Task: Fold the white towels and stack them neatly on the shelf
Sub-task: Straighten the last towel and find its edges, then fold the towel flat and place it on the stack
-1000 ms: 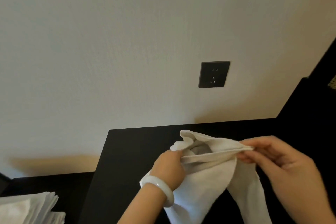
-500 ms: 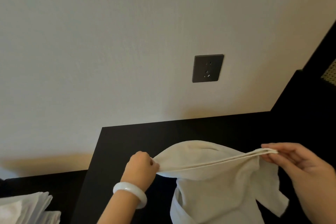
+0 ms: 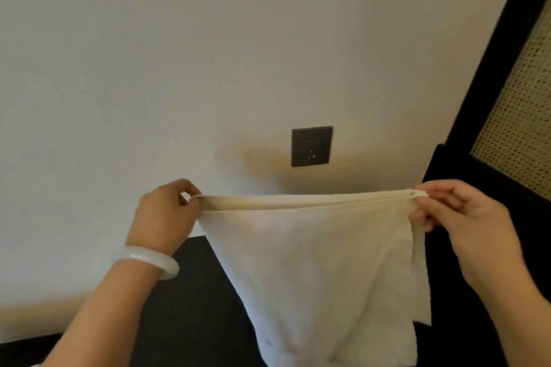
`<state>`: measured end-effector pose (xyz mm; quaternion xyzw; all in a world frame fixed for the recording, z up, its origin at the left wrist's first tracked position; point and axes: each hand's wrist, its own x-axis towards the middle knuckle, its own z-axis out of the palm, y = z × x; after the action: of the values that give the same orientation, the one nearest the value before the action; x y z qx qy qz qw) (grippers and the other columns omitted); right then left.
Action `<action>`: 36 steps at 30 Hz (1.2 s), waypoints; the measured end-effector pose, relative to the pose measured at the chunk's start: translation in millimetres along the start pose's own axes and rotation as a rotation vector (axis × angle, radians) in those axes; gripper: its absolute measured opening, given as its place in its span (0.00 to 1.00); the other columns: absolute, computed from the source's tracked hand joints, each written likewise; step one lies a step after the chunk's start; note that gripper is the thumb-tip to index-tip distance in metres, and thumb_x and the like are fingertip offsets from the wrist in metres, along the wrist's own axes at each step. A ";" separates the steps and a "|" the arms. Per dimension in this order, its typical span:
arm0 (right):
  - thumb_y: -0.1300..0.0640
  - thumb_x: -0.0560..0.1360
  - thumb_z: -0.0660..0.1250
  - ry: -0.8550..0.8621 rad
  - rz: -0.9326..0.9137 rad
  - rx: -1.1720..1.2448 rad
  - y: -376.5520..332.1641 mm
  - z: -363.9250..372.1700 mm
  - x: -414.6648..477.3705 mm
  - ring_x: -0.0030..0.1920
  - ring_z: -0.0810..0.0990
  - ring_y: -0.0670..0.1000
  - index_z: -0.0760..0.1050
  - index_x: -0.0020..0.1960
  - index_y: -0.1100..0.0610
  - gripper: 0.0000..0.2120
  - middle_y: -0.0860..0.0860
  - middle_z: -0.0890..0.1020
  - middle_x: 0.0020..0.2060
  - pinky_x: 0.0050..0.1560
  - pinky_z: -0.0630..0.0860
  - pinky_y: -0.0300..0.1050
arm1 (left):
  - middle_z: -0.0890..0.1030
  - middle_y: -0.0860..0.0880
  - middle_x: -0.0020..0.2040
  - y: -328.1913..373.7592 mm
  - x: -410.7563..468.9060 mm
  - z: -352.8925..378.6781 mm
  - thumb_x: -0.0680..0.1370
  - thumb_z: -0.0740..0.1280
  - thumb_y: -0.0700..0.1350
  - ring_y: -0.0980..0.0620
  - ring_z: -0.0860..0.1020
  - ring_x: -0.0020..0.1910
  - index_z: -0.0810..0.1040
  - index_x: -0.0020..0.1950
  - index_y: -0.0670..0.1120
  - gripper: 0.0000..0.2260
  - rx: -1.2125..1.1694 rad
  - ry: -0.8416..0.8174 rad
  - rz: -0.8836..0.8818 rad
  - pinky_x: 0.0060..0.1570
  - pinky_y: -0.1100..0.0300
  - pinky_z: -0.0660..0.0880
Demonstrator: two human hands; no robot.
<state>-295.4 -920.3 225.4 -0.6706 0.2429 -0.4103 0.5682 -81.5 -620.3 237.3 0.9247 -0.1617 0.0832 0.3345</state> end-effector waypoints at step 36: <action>0.67 0.76 0.67 -0.199 -0.054 0.161 -78.5 36.7 16.0 0.42 0.86 0.55 0.78 0.49 0.59 0.05 0.57 0.86 0.41 0.48 0.82 0.42 | 0.83 0.34 0.40 26.4 9.4 -146.0 0.78 0.64 0.33 0.44 0.82 0.33 0.80 0.50 0.35 0.05 -0.734 -0.121 -0.127 0.33 0.59 0.82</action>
<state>-267.3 -893.8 304.6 -0.6663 0.1336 -0.3751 0.6304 -88.7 -547.5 366.8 0.7547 -0.1425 -0.0558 0.6380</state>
